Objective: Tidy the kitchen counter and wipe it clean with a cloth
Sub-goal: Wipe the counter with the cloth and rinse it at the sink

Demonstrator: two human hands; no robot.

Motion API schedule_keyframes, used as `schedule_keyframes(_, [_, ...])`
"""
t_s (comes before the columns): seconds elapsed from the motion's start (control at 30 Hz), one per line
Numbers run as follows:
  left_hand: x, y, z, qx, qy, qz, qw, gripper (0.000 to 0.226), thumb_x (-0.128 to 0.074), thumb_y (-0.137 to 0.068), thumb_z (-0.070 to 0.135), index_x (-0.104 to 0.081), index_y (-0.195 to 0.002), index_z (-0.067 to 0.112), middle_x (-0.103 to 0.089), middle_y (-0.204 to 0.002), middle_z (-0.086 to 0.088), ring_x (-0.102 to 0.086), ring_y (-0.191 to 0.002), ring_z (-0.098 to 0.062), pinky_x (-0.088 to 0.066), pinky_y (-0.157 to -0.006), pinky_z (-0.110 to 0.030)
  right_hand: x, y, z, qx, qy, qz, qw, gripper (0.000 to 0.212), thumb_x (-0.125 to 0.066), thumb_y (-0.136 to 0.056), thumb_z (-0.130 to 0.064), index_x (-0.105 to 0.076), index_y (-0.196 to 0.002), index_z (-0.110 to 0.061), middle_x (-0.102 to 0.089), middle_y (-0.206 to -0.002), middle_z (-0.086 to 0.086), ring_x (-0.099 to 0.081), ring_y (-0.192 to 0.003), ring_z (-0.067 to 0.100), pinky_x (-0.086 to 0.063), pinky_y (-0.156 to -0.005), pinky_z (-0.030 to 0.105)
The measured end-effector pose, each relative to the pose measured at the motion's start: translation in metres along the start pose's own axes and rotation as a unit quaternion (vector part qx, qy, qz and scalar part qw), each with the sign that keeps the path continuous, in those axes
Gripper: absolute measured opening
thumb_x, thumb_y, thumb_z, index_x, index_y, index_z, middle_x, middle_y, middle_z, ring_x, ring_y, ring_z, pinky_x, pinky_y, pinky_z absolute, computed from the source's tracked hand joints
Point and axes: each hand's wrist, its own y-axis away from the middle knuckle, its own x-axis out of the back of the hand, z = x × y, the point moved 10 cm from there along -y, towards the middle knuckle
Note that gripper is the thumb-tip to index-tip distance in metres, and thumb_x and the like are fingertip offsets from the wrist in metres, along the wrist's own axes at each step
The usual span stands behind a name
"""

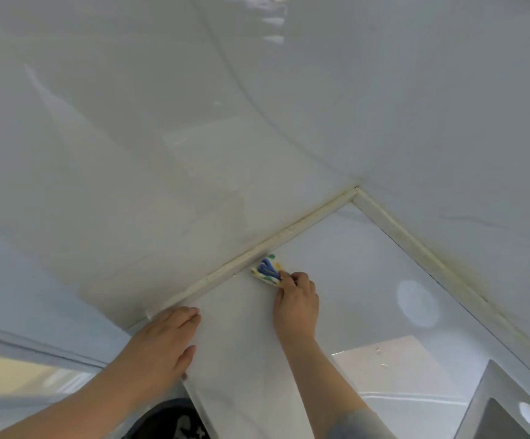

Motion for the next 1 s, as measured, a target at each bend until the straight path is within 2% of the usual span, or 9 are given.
schedule_keyframes(0.17, [0.001,-0.013,0.007,-0.007,0.005,-0.024,1.0,0.046,-0.039,-0.08,0.037,-0.069,-0.109,0.015,-0.065,-0.107,0.006,-0.055,-0.096,-0.006,-0.053,-0.073,-0.017,0.009,0.011,0.026,-0.038,0.041,0.012,0.998,0.035,-0.06,-0.068,-0.005,-0.071,-0.1,-0.011,-0.06,-0.086,0.009,-0.057,-0.07,0.033,-0.048,-0.056,0.036])
schedule_keyframes(0.27, [0.002,-0.04,0.027,-0.014,-0.016,-0.009,1.0,0.048,-0.042,-0.085,0.032,-0.064,-0.121,0.01,-0.062,-0.127,-0.004,-0.065,-0.104,-0.019,-0.054,-0.083,-0.027,0.01,0.018,0.04,-0.029,0.041,0.015,0.999,0.041,-0.071,-0.066,0.001,-0.07,-0.106,-0.011,-0.059,-0.087,0.008,-0.057,-0.072,0.033,-0.049,-0.058,0.036])
schedule_keyframes(0.33, [-0.007,-0.06,0.039,-0.016,-0.026,-0.039,0.999,0.052,-0.039,-0.097,0.028,-0.036,-0.146,0.009,-0.028,-0.156,-0.004,-0.041,-0.134,-0.024,-0.038,-0.107,-0.033,0.01,0.017,0.045,-0.019,0.035,0.017,0.999,0.043,-0.072,-0.066,0.002,-0.07,-0.106,-0.011,-0.059,-0.087,0.007,-0.057,-0.072,0.032,-0.048,-0.058,0.036])
schedule_keyframes(0.4, [-0.014,-0.074,0.041,0.014,-0.047,-0.078,0.996,0.058,-0.033,-0.101,0.032,-0.013,-0.153,0.013,-0.003,-0.162,-0.001,-0.018,-0.145,-0.02,-0.019,-0.117,-0.031,0.01,0.015,0.045,-0.015,0.03,0.022,0.999,0.041,-0.07,-0.067,0.001,-0.07,-0.105,-0.012,-0.059,-0.088,0.007,-0.057,-0.072,0.031,-0.048,-0.058,0.036])
schedule_keyframes(0.53, [-0.02,-0.093,0.041,0.036,-0.087,-0.081,0.992,0.063,-0.033,-0.101,0.034,-0.007,-0.153,0.01,0.001,-0.161,-0.005,-0.012,-0.146,-0.021,-0.012,-0.119,-0.03,0.012,0.015,0.049,-0.014,0.013,0.04,0.999,0.039,-0.055,-0.069,-0.007,-0.07,-0.104,-0.014,-0.06,-0.089,0.005,-0.057,-0.072,0.029,-0.047,-0.059,0.035])
schedule_keyframes(0.7, [-0.031,-0.095,0.032,0.061,-0.086,-0.087,0.991,0.063,-0.038,-0.098,0.037,-0.018,-0.151,0.01,-0.013,-0.16,-0.004,-0.022,-0.142,-0.021,-0.023,-0.116,-0.031,0.013,0.014,0.048,-0.009,0.0,0.043,0.999,0.04,-0.053,-0.068,-0.009,-0.07,-0.104,-0.015,-0.06,-0.089,0.004,-0.057,-0.071,0.028,-0.046,-0.058,0.034])
schedule_keyframes(0.77, [-0.032,-0.091,0.031,0.074,-0.065,-0.077,0.992,0.06,-0.043,-0.091,0.037,-0.042,-0.141,0.004,-0.038,-0.15,-0.011,-0.044,-0.129,-0.028,-0.039,-0.107,-0.037,0.013,0.013,0.048,-0.009,-0.003,0.042,0.999,0.04,-0.053,-0.069,-0.009,-0.07,-0.105,-0.015,-0.06,-0.089,0.004,-0.057,-0.071,0.028,-0.046,-0.058,0.033])
schedule_keyframes(0.83, [-0.032,-0.086,0.03,0.061,-0.043,-0.067,0.995,0.06,-0.041,-0.079,0.04,-0.065,-0.117,0.001,-0.064,-0.122,-0.014,-0.064,-0.101,-0.029,-0.054,-0.087,-0.038,0.014,0.013,0.048,-0.011,-0.007,0.041,0.999,0.04,-0.053,-0.069,-0.009,-0.071,-0.104,-0.015,-0.06,-0.089,0.004,-0.057,-0.071,0.028,-0.047,-0.059,0.033])
schedule_keyframes(1.0, [-0.031,-0.057,0.042,-0.015,0.006,-0.009,1.0,0.05,-0.038,-0.083,0.033,-0.069,-0.114,0.008,-0.07,-0.114,-0.003,-0.068,-0.1,-0.021,-0.056,-0.082,-0.034,0.013,0.014,0.046,-0.022,-0.027,0.032,0.999,0.041,-0.051,-0.07,-0.009,-0.071,-0.106,-0.013,-0.06,-0.089,0.006,-0.057,-0.073,0.03,-0.048,-0.061,0.035])
